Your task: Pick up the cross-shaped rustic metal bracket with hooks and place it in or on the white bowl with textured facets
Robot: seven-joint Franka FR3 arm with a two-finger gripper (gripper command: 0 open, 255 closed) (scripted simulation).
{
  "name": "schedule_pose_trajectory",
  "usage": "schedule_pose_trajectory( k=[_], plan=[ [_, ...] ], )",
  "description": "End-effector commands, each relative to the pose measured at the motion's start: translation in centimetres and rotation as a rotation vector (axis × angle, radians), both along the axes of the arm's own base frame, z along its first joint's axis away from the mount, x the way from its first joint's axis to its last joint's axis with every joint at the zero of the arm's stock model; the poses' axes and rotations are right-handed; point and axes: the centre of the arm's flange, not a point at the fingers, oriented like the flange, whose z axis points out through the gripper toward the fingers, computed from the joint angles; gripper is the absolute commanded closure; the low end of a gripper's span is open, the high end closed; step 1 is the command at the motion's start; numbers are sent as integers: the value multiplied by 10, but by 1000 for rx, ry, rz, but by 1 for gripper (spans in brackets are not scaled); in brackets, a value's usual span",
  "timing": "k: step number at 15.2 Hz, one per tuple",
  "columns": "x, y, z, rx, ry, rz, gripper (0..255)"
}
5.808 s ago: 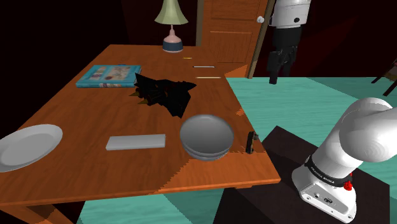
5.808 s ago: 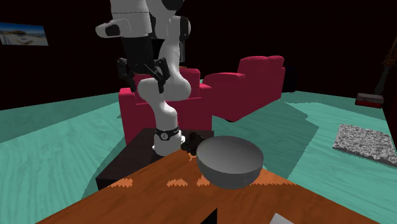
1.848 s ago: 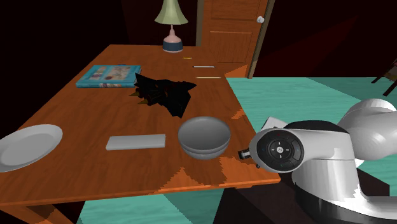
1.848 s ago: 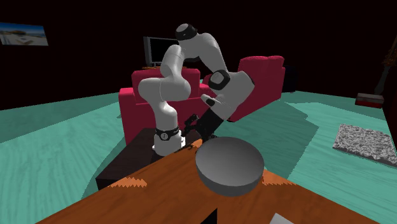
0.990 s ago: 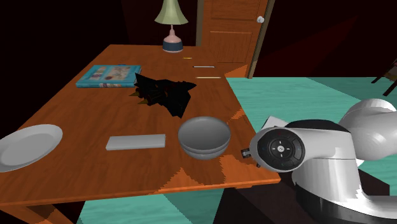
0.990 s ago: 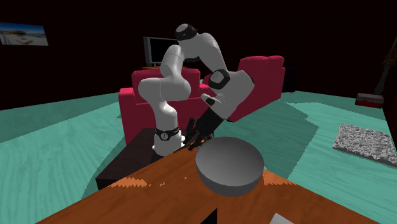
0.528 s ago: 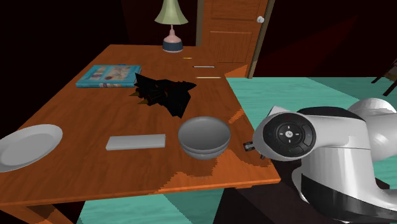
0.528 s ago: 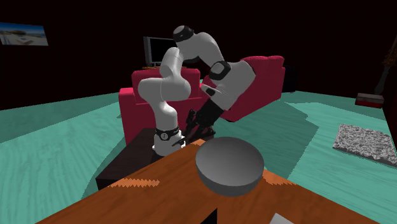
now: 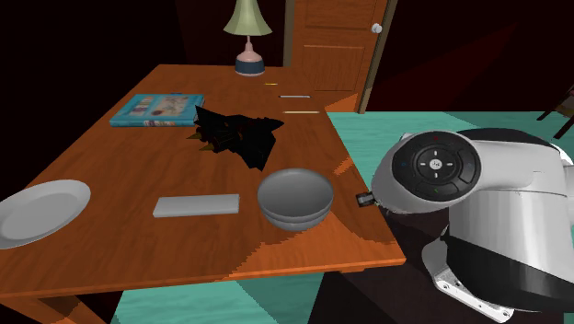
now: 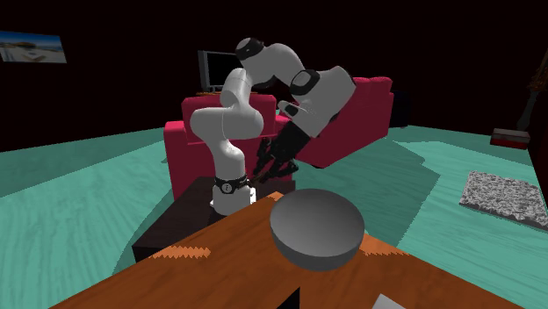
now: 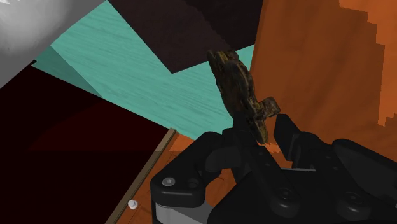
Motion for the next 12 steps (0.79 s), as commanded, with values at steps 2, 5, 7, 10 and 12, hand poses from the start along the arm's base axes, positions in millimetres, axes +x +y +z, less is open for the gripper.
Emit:
schedule_pose_trajectory(
  k=[2, 5, 7, 10, 12],
  plan=[
    [0, -1, 16, 0, 0, 0, 255],
    [0, -1, 32, 0, 0, 0, 255],
    [0, -1, 43, 0, 0, 0, 255],
    [0, -1, 58, 0, 0, 0, 255],
    [0, -1, 69, 0, 0, 0, 255]
  ],
)
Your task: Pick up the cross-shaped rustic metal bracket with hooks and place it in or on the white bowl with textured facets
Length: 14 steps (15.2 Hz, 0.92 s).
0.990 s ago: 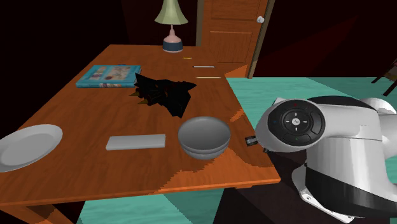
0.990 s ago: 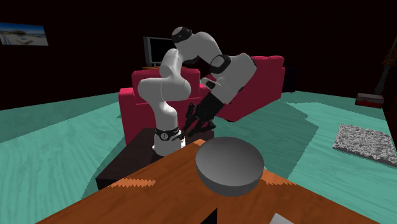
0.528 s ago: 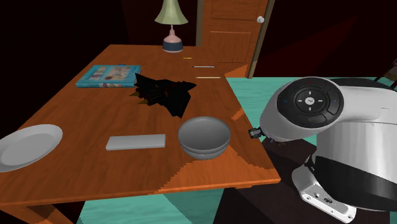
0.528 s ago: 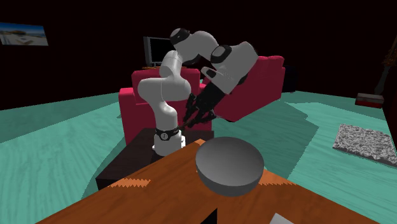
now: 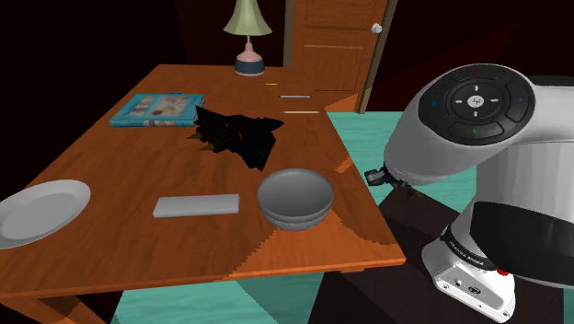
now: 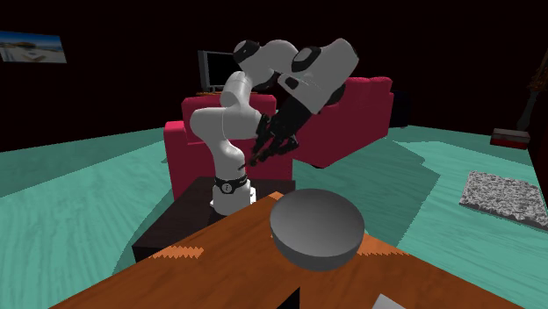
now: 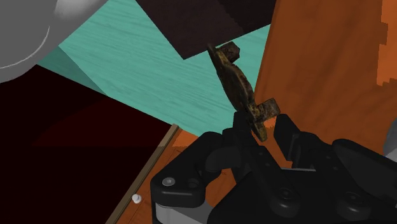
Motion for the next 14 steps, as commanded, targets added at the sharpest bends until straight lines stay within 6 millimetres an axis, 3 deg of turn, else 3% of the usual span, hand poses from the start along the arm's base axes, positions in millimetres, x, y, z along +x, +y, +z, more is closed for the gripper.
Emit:
schedule_pose_trajectory(
  k=[1, 14],
  plan=[
    [1, 0, 11, 0, 0, 0, 255],
    [1, 0, 78, 0, 0, 0, 255]
  ],
)
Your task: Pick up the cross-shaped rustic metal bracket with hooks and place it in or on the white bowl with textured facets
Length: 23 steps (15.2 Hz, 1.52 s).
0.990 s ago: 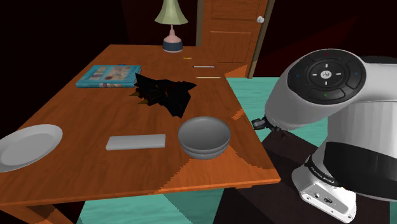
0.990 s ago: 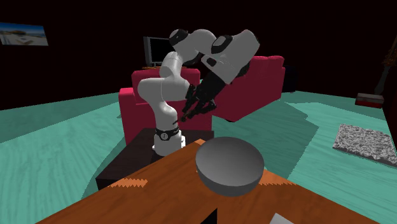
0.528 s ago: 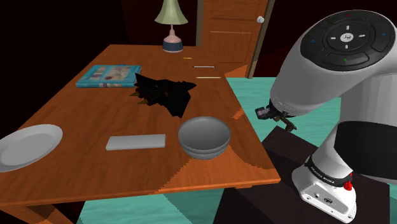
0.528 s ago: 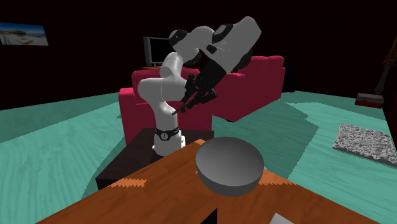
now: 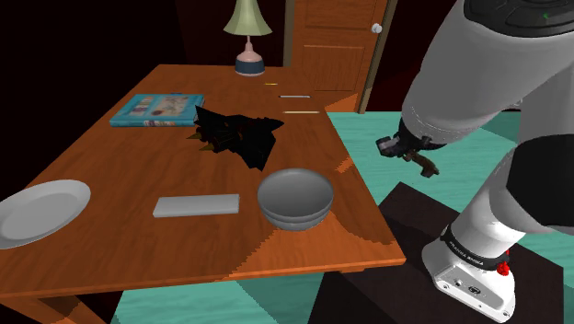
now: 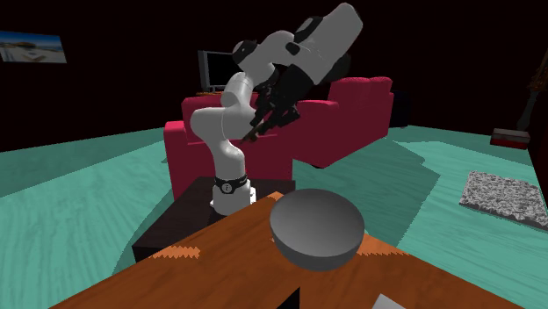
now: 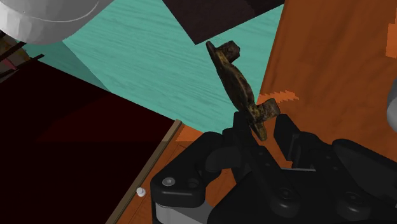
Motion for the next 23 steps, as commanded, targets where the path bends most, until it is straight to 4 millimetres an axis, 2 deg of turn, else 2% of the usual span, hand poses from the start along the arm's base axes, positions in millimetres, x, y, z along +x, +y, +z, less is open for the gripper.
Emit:
schedule_pose_trajectory(
  k=[1, 18, 23],
  plan=[
    [10, 9, 6, 0, 0, 0, 255],
    [172, 160, 39, 0, 0, 0, 255],
    [172, 160, 13, 0, 0, 0, 255]
  ],
)
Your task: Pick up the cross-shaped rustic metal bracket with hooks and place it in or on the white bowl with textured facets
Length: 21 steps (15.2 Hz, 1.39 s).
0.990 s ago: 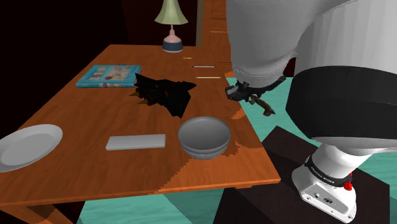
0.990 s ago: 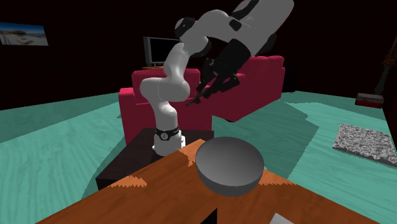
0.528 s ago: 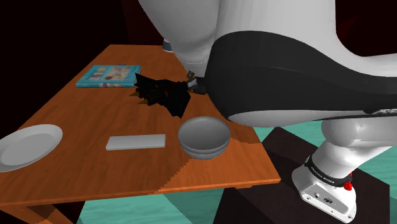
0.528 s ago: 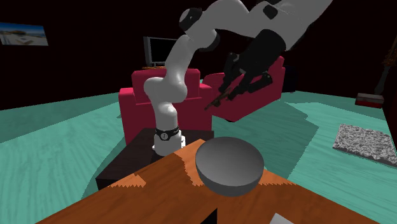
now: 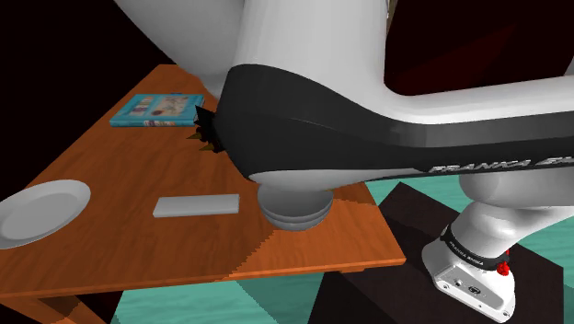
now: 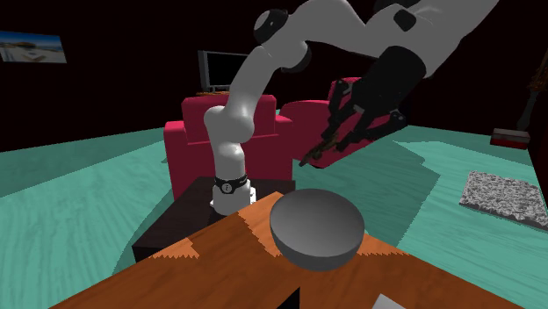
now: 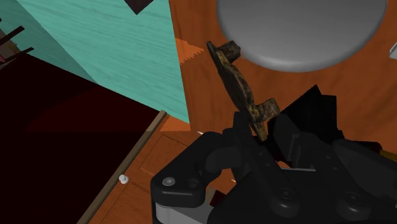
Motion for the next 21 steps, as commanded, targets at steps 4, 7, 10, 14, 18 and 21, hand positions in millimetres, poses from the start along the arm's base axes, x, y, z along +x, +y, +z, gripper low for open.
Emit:
schedule_pose_trajectory(
  k=[4, 7, 10, 14, 18, 21],
  plan=[
    [0, -1, -26, 0, 0, 0, 255],
    [0, -1, -42, 0, 0, 0, 255],
    [0, -1, -58, 0, 0, 0, 255],
    [0, -1, -79, 0, 0, 0, 255],
    [0, -1, -83, 0, 0, 0, 255],
    [0, -1, -83, 0, 0, 0, 255]
  ],
)
